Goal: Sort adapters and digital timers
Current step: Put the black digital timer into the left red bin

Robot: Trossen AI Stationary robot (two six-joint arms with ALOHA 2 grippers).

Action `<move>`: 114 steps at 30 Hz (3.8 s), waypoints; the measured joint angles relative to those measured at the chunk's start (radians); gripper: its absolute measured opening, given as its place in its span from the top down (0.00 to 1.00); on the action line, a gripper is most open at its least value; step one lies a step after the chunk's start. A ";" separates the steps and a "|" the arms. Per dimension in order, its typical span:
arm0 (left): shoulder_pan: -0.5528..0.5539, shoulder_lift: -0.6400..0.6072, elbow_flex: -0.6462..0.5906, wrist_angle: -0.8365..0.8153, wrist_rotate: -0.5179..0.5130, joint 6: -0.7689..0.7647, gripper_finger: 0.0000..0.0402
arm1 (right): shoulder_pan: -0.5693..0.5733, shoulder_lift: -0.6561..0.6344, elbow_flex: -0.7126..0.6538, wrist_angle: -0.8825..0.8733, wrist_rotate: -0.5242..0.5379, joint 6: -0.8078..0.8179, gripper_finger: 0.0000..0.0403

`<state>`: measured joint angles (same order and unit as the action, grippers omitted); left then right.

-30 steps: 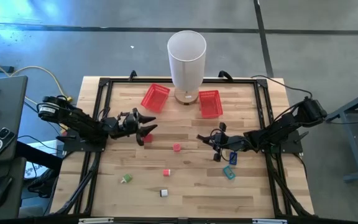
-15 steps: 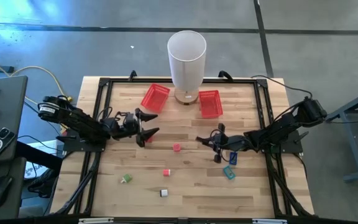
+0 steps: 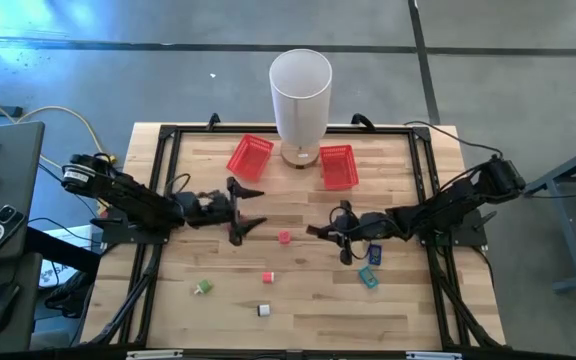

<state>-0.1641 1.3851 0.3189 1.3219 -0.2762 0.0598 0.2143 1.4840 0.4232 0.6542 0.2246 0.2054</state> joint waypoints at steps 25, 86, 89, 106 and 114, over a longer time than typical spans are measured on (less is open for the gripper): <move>-0.126 0.182 0.248 -0.345 -0.224 0.526 0.15 | -0.151 0.000 0.107 -0.038 -0.283 0.243 0.87; -0.042 0.402 0.388 -0.258 -0.104 0.437 0.62 | -0.160 0.000 0.109 -0.023 -0.310 0.224 0.61; -0.035 0.402 0.388 -0.280 -0.103 0.363 0.62 | -0.148 0.000 0.109 -0.037 -0.258 0.209 0.50; -0.040 0.036 0.388 -0.975 -0.406 -0.155 0.62 | -0.142 0.000 0.109 -0.201 -0.172 0.165 0.29; 0.079 -0.105 0.388 -1.385 -0.463 -0.486 0.63 | -0.141 0.000 0.109 -0.219 -0.174 0.190 0.29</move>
<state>-0.0848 1.2802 0.7067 -0.0629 -0.7396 -0.4266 0.0731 1.4841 0.5323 0.4352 0.0508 0.3958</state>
